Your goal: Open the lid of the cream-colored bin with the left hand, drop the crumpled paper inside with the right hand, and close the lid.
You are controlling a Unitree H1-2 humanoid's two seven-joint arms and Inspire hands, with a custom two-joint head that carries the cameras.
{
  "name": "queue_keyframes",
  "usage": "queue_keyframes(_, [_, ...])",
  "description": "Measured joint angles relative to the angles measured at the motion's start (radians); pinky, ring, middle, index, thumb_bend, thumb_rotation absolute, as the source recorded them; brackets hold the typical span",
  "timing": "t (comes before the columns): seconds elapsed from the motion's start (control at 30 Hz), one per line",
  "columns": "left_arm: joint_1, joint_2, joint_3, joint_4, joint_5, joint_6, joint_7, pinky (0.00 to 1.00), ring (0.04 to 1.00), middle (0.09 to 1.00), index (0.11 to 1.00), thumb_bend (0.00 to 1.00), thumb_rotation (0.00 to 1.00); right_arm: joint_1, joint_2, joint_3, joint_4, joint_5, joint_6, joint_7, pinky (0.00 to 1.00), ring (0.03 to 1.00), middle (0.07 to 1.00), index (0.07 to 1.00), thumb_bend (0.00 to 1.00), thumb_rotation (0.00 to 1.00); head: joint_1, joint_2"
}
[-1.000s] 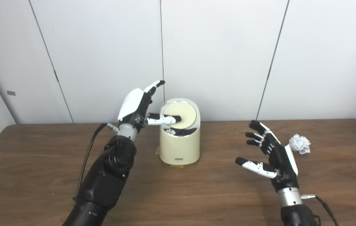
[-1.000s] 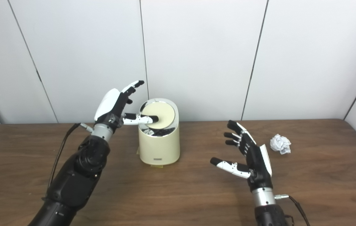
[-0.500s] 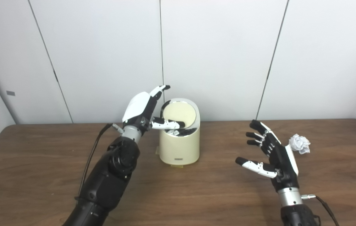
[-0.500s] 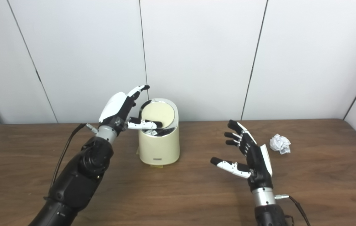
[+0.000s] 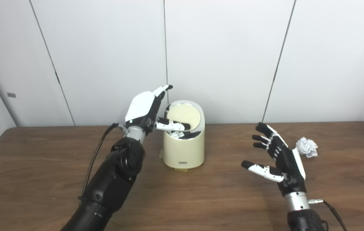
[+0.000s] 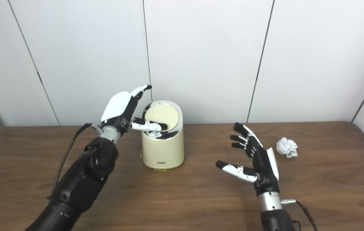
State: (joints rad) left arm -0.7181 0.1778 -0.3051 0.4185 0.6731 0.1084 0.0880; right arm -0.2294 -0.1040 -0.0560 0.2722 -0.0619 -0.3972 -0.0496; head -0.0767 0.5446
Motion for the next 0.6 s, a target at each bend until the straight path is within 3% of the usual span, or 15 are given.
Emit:
queue_keyframes(0.2, [-0.003,-0.016,0.001,0.002,0.01,0.054,0.014,0.73,0.911,0.946,0.949,0.84,0.17,0.005,0.0,-0.001,-0.008,0.0,0.003,0.0,0.71,0.783,0.848,0.845,0.76,0.21,0.005,0.008])
queue_keyframes(0.4, [-0.026,-0.033,0.006,-0.009,0.003,0.181,-0.056,0.66,0.856,0.921,0.933,0.8,0.02,0.007,0.0,-0.001,-0.012,-0.005,0.006,-0.002,0.71,0.775,0.844,0.843,0.74,0.2,0.003,0.012])
queue_keyframes(0.6, [-0.038,-0.034,0.0,-0.01,0.0,0.217,-0.077,0.64,0.831,0.917,0.931,0.81,0.0,0.007,0.0,-0.001,-0.011,-0.006,0.005,-0.005,0.7,0.778,0.843,0.841,0.75,0.19,0.003,0.014])
